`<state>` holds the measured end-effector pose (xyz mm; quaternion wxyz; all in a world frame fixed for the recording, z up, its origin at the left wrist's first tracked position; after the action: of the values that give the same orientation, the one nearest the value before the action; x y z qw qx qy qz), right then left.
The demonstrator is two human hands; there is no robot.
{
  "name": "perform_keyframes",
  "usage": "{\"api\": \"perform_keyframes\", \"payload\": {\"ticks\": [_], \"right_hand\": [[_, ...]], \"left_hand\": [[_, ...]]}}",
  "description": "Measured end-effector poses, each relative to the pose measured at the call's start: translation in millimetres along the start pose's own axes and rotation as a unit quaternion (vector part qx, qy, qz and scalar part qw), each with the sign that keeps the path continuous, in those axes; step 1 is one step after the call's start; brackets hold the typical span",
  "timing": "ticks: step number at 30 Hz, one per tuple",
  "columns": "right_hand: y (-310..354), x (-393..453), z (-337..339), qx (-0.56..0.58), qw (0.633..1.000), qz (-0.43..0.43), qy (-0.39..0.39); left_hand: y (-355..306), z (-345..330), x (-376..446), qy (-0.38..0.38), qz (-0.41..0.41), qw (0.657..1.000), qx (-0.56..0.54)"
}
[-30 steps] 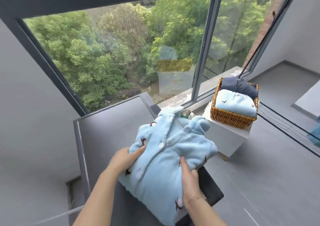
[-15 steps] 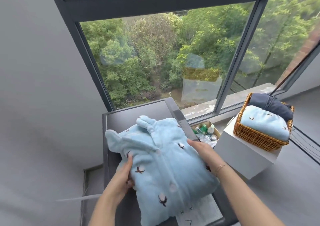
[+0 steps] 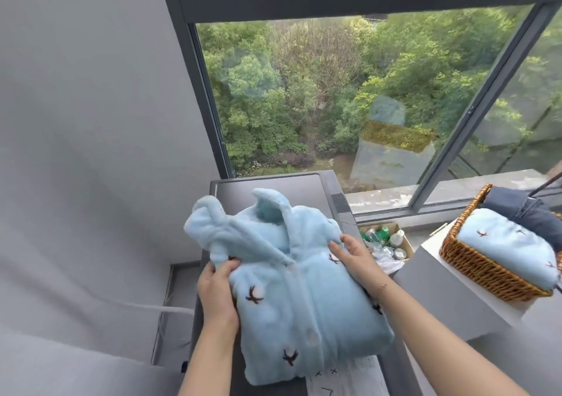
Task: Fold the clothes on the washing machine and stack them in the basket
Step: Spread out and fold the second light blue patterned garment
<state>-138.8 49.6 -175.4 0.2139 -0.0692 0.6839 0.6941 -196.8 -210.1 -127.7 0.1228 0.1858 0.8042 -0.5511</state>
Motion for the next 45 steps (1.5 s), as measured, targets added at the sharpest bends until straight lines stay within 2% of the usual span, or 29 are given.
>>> {"api": "perform_keyframes", "payload": {"ticks": [1, 3, 6, 9, 11, 14, 16, 18, 20, 22, 25, 28, 30, 32, 34, 36, 37, 40, 43, 44, 45], "right_hand": [[-4, 5, -5, -0.049, 0.999, -0.019, -0.008], [-10, 11, -14, -0.121, 0.991, -0.047, -0.032], [-9, 15, -16, -0.169, 0.982, -0.078, -0.044], [-3, 19, -4, -0.139, 0.984, -0.084, -0.073], [1, 22, -3, -0.116, 0.988, -0.081, -0.056], [-3, 28, -4, -0.06, 0.994, -0.091, -0.028], [0, 23, -2, -0.018, 0.998, -0.048, -0.034], [8, 11, 2, -0.064, 0.991, 0.058, -0.102], [7, -1, 6, -0.095, 0.968, 0.123, -0.195], [-5, -1, 11, -0.084, 0.965, 0.096, -0.229], [-26, 11, 12, -0.066, 0.978, -0.01, -0.196], [-24, 13, 14, -0.083, 0.977, -0.007, -0.197], [-22, 14, 16, -0.137, 0.978, 0.005, -0.16], [-20, 14, 21, -0.194, 0.973, 0.013, -0.124], [-5, 15, 29, -0.185, 0.971, 0.055, -0.139], [19, 28, 38, -0.157, 0.973, 0.087, -0.147], [31, 37, 39, -0.164, 0.975, 0.083, -0.125], [60, 66, 33, -0.279, 0.96, -0.009, -0.032], [72, 82, 24, -0.348, 0.934, -0.085, 0.016], [73, 85, 21, -0.37, 0.924, -0.095, 0.019], [74, 88, 18, -0.397, 0.912, -0.099, 0.019]], "left_hand": [[7, 8, 0, -0.045, 0.008, 0.999, 0.025], [26, 20, -1, -0.071, 0.08, 0.993, 0.059], [46, 33, 1, -0.026, 0.168, 0.984, 0.053], [42, 26, 6, 0.019, 0.148, 0.988, 0.033], [33, 10, 6, 0.068, 0.13, 0.989, 0.004], [17, -11, 6, 0.086, 0.057, 0.994, 0.024], [11, -24, 6, 0.124, 0.042, 0.991, 0.026], [16, -35, 8, 0.162, 0.076, 0.983, 0.031], [28, -36, 20, 0.116, 0.105, 0.982, 0.103], [38, -31, 34, 0.025, 0.125, 0.971, 0.203], [36, -28, 43, -0.022, 0.097, 0.948, 0.303], [31, -19, 41, -0.089, 0.073, 0.903, 0.414], [32, -4, 46, -0.13, 0.064, 0.908, 0.394], [31, 2, 57, -0.089, 0.061, 0.954, 0.28], [20, -6, 64, -0.008, 0.075, 0.981, 0.179], [5, -20, 74, 0.055, 0.08, 0.979, 0.18], [-1, -26, 79, 0.062, 0.076, 0.976, 0.196], [-13, -32, 95, 0.066, 0.084, 0.967, 0.232], [-18, -35, 102, 0.117, 0.128, 0.952, 0.254], [-19, -34, 106, 0.092, 0.117, 0.952, 0.266], [-21, -33, 110, 0.033, 0.092, 0.947, 0.305]]}}
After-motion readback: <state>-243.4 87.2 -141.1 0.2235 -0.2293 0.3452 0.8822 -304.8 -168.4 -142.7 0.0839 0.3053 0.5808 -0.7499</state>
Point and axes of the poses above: each hand's wrist, its own x-axis towards the middle knuckle, its own z-axis out of the back of the hand, y = z × x, the point moved 3 cm from there along x, towards the middle knuckle, and after that the axes turned 12 degrees about y, right-handed, at the moved point
